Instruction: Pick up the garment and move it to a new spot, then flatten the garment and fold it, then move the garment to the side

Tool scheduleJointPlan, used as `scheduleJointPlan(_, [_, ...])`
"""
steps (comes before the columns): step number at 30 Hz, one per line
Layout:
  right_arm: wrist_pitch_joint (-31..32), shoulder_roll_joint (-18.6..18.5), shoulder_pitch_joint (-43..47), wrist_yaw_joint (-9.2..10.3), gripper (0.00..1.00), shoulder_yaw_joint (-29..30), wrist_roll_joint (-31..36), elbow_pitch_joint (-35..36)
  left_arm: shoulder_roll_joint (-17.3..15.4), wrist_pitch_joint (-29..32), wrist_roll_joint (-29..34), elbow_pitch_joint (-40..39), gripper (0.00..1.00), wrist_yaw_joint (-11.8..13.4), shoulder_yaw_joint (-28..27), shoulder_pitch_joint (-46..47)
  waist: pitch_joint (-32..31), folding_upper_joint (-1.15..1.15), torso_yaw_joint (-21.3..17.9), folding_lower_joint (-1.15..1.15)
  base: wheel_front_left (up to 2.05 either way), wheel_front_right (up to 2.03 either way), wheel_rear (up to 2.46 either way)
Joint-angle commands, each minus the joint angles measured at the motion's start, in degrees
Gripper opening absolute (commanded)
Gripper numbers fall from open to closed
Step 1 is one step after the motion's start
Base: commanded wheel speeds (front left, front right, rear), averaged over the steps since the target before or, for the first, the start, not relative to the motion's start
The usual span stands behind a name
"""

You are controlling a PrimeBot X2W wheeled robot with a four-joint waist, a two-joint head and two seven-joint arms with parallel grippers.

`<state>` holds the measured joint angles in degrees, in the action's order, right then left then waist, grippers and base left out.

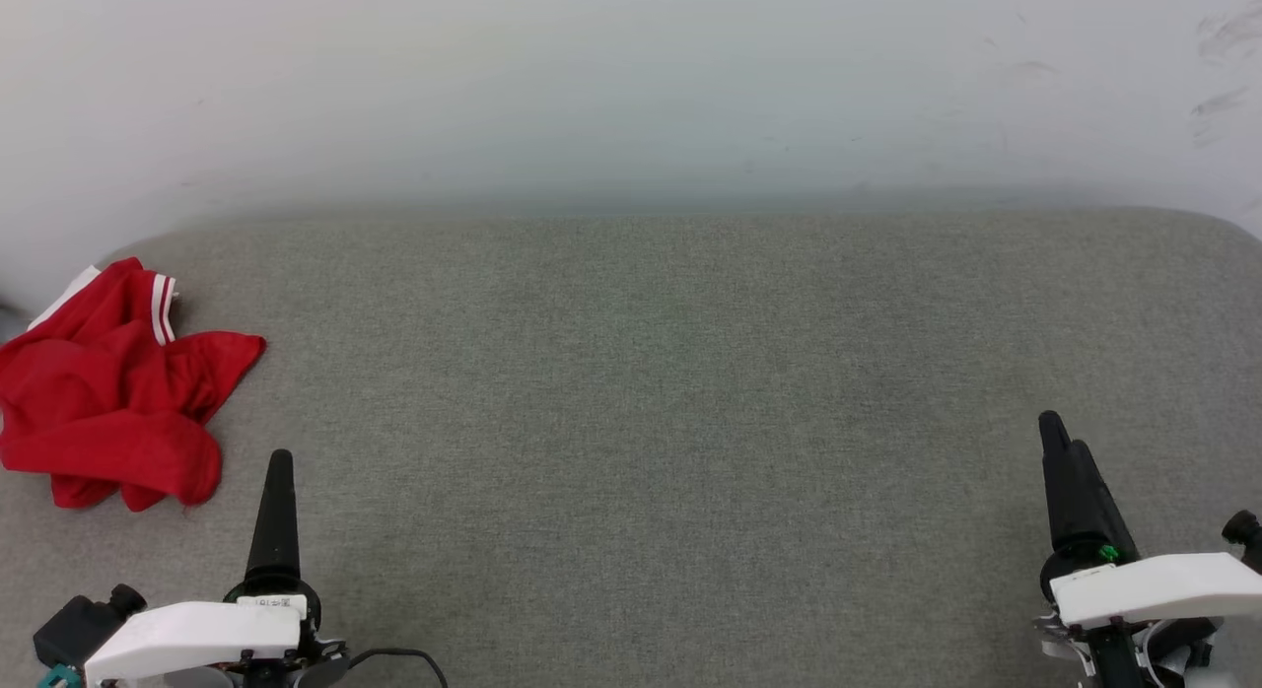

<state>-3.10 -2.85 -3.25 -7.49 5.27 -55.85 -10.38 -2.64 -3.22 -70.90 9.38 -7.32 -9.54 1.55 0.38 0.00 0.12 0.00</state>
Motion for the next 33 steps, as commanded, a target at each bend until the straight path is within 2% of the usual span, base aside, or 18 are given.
scheduleJointPlan(1, [-0.8, -0.1, -0.9, -0.01, 1.00, -0.1, 5.3, 2.2, -0.2, -0.7, 3.1, -2.3, 1.00, -0.1, 1.1, 0.0, 0.1, 0.00, 0.0, 0.00, 0.00, 0.00, 0.00])
scheduleJointPlan(6, [-1.7, -0.1, -0.7, -0.01, 1.00, -0.7, 13.3, 4.2, -0.2, -1.7, 9.1, -4.6, 1.00, -0.1, 3.4, -0.9, 0.2, 0.00, 0.0, 0.00, 0.00, 0.00, 0.00])
scheduleJointPlan(12, [-2.8, -0.1, -0.4, -0.01, 1.00, -1.6, 21.5, 5.3, -0.2, -2.8, 21.4, -6.9, 1.00, 0.0, 4.8, -1.5, 0.3, 0.00, 0.0, 0.00, 0.00, 0.00, 0.00])
scheduleJointPlan(22, [-4.3, -0.1, -0.3, -0.01, 1.00, -2.1, 31.2, 6.9, -0.2, -4.3, 33.1, -9.7, 1.00, 1.3, 8.1, -2.1, 0.8, 0.00, 0.0, 0.00, 0.00, 0.00, 0.00])
scheduleJointPlan(26, [-5.0, -0.1, -0.2, -0.01, 1.00, -2.3, 35.5, 7.2, -0.2, -4.9, 37.1, -11.1, 1.00, 3.0, 9.0, -2.0, 0.9, 0.00, 0.0, 0.00, 0.00, 0.00, 0.00])
scheduleJointPlan(33, [-6.1, -0.1, 0.1, 0.00, 1.00, -2.7, 41.9, 6.9, -0.2, -5.9, 44.5, -12.5, 1.00, 3.9, 11.6, -2.7, 0.9, 0.00, 0.0, 0.00, 0.00, 0.00, 0.00])
